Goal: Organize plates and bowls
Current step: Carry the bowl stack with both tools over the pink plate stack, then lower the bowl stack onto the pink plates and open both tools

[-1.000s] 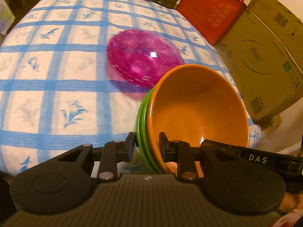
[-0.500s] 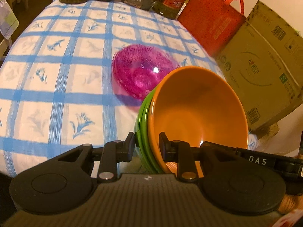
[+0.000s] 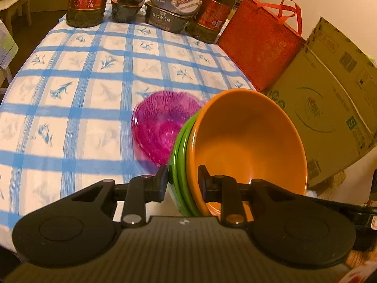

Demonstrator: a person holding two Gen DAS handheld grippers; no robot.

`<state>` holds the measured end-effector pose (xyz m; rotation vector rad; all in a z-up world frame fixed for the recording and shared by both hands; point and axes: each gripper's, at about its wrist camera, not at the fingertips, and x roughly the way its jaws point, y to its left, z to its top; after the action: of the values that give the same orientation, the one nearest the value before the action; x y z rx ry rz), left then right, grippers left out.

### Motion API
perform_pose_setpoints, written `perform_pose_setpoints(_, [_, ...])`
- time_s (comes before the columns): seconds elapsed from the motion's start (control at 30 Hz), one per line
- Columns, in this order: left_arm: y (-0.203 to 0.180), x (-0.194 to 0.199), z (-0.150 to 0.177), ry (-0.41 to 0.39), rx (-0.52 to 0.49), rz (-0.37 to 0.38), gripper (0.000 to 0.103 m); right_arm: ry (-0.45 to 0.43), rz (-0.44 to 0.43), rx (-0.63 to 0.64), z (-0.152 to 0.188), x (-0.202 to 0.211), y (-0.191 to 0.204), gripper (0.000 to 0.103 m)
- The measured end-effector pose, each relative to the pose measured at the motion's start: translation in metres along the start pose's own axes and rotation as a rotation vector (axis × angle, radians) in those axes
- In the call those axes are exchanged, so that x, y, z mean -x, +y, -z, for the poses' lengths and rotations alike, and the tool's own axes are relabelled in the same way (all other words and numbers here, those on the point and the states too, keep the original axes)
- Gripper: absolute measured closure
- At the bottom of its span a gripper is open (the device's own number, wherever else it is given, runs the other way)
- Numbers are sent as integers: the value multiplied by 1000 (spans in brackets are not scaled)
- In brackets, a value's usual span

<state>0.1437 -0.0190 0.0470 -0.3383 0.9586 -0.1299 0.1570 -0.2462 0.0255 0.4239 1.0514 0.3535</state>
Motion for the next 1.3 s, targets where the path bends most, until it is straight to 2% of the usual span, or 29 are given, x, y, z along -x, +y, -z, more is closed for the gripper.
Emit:
perform_pose_setpoints(0.33, [7, -42, -48, 23, 23, 6, 80, 14, 12, -1, -49, -35, -3, 72])
perform_pose_setpoints(0.6, [17, -77, -76, 47, 38, -13, 80, 58, 20, 20, -83, -74, -7, 72])
perform_pose_setpoints(0.93, [37, -113, -79, 104, 71, -41, 81, 126, 36, 29, -91, -117, -14, 72])
perform_pose_setpoints(1.3, [42, -123, -76, 119, 70, -44, 81, 146, 35, 26, -91, -127, -17, 72])
